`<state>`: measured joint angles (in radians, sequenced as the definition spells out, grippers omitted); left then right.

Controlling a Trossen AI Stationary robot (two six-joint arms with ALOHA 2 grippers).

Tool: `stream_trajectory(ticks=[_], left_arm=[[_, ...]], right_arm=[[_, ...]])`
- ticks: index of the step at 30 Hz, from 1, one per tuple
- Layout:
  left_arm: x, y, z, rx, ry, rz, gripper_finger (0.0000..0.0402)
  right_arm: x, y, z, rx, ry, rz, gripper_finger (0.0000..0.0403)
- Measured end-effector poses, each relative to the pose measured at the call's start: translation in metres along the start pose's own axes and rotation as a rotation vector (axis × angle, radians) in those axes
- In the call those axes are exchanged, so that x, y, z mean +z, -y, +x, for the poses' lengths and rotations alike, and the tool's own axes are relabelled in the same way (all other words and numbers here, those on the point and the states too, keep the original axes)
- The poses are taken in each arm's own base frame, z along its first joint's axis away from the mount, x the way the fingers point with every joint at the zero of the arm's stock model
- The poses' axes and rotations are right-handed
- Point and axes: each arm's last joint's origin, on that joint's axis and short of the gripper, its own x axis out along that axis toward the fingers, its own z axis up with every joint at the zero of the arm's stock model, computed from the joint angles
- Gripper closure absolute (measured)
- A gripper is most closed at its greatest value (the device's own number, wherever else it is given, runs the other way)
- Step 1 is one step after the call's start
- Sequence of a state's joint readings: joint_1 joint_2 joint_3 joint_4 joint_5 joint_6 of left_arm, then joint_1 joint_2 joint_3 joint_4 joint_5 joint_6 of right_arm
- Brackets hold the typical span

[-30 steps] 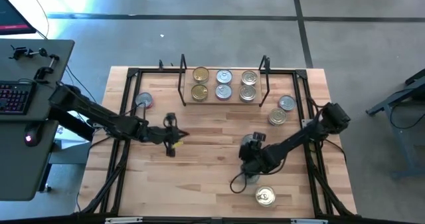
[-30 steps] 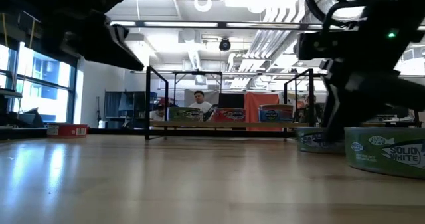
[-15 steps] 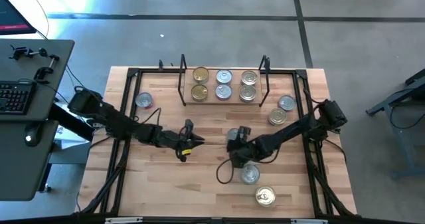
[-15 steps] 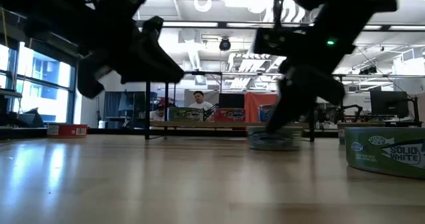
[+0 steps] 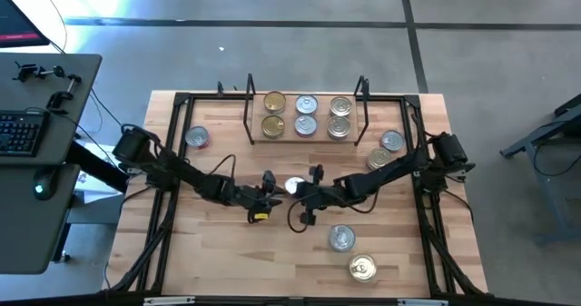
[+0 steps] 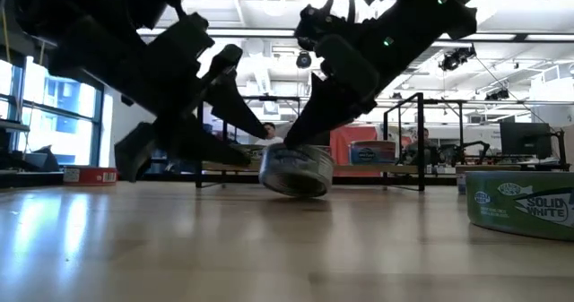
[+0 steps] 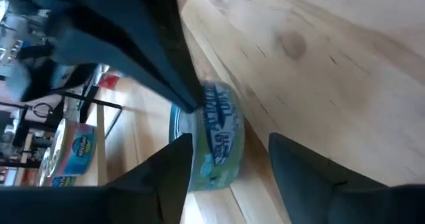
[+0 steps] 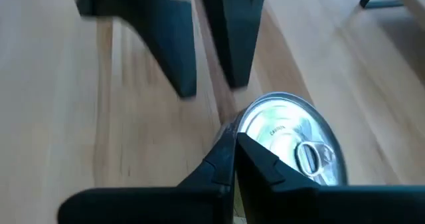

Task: Stack canned seafood by type on shelf
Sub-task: Stack the green tuna can on top of the green tuna can on the shelf

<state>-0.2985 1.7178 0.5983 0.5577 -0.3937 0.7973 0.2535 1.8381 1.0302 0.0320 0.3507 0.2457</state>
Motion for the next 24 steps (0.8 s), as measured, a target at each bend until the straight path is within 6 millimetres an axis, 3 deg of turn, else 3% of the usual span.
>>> stream_trajectory(ticks=[9, 17, 20, 24], left_arm=[[-0.007, 0.005, 0.014, 0.059, -0.024, 0.079, 0.0197], [-0.012, 0.004, 0.019, 0.078, -0.034, 0.035, 0.0198], [-0.012, 0.004, 0.019, 0.078, -0.032, 0.011, 0.0215], [-0.011, 0.005, 0.019, 0.066, -0.019, -0.027, 0.0268]], right_arm=[[0.003, 0.002, 0.000, -0.006, 0.024, 0.034, 0.0403], [0.006, 0.001, 0.000, -0.002, 0.049, 0.043, 0.0403], [0.006, 0.001, 0.000, -0.003, 0.050, 0.040, 0.0403], [0.006, 0.001, -0.001, -0.001, 0.050, 0.047, 0.0403]])
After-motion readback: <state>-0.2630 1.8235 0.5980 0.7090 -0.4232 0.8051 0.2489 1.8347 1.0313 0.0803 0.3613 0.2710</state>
